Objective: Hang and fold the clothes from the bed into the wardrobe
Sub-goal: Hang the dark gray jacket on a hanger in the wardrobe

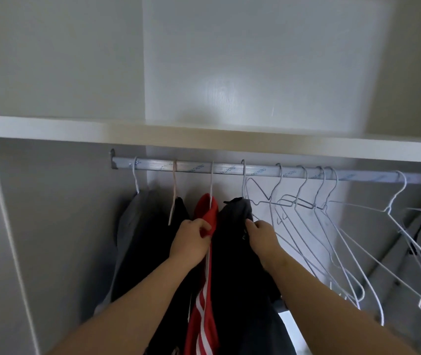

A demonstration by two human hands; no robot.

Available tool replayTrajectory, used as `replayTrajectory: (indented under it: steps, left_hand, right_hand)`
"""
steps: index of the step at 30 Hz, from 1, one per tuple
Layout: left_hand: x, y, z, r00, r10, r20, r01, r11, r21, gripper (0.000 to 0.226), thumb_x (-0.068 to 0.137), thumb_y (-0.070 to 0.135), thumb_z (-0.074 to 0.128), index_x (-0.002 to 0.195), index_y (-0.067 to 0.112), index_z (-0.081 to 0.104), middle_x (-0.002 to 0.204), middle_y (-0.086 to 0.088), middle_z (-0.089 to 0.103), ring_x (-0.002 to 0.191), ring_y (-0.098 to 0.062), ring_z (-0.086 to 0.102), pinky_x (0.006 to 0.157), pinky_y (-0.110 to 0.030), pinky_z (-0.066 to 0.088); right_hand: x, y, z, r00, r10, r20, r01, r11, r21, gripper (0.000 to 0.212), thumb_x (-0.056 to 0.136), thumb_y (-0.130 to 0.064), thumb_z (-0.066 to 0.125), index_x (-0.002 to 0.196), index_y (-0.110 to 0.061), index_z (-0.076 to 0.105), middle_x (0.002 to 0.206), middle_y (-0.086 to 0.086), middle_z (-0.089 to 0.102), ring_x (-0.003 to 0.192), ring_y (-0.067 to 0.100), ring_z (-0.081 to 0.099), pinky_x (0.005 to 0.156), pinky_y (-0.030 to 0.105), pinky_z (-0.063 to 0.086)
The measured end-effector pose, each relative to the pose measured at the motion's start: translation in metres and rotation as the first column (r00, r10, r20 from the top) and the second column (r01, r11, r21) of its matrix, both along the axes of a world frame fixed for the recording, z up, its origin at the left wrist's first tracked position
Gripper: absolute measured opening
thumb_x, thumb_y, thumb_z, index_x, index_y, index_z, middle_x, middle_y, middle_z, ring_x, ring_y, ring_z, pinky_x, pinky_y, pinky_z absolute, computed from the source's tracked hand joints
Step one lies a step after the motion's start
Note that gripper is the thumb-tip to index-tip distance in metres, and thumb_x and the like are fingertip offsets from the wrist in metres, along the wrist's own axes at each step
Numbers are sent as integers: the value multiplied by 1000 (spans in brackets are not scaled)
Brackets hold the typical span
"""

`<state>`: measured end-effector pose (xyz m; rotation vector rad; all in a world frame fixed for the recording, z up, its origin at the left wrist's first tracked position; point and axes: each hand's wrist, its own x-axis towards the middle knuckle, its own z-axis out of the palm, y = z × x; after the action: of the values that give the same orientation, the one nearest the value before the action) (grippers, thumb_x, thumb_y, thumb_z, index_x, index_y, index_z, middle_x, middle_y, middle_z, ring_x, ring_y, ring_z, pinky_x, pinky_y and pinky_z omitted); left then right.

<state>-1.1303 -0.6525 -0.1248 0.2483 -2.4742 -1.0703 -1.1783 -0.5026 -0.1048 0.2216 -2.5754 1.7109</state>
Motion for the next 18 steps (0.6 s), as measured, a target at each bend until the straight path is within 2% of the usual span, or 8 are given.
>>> replayTrajectory:
  steps: [2,4,5,7,11,15,18]
  left_hand:
    - [1,1,-3,1000,3,-16,-3,1000,26,19,88,13,57,106,18,63,114,-1,54,95,-12,57,79,-17,44]
    - [4,3,-6,999,0,-34,2,999,47,17,88,12,58,102,19,64,102,6,56,83,-2,54,68,-5,39]
    - [5,4,-7,999,-3,-40,6,998,63,16,87,11,58,99,19,64,94,11,54,77,3,51,60,-3,37]
    - [8,8,-9,999,-9,-38,14,993,116,15,88,11,58,96,21,64,84,18,50,73,7,48,56,-3,37]
    - [21,15,-12,1000,-17,-8,18,970,242,13,89,15,56,88,28,60,83,18,54,76,4,51,59,-7,36]
    - [38,23,-14,1000,1,-6,1,940,340,21,89,17,54,78,35,58,86,15,60,81,0,56,63,-14,41]
    - [50,36,-15,1000,-6,-8,9,922,386,22,88,17,55,77,35,60,88,12,63,88,-7,60,80,-23,48]
  right_hand:
    - [2,-1,-6,1000,-3,-4,3,1000,-9,33,99,-23,39,67,-16,44,65,-1,47,58,9,44,51,22,31]
    - [3,-2,-10,1000,3,10,-3,1000,-31,29,99,-23,40,73,-13,48,69,1,51,62,11,48,54,23,35]
    - [4,-2,-12,1000,11,21,-10,999,-45,26,99,-23,41,79,-11,51,72,3,53,66,13,50,57,24,38]
    - [7,-2,-15,999,17,40,-15,998,-66,21,98,-23,43,92,-6,54,80,7,56,74,18,55,66,28,44]
    - [18,0,-24,999,8,46,-4,996,-89,24,96,-23,48,111,-6,54,95,8,60,89,21,58,79,33,48]
    - [32,5,-37,998,9,57,-2,993,-116,30,96,-22,48,122,-9,51,100,3,58,93,18,57,77,27,45]
    - [45,11,-46,999,0,46,6,991,-134,29,95,-20,48,124,-13,50,101,-2,55,91,14,55,72,22,45]
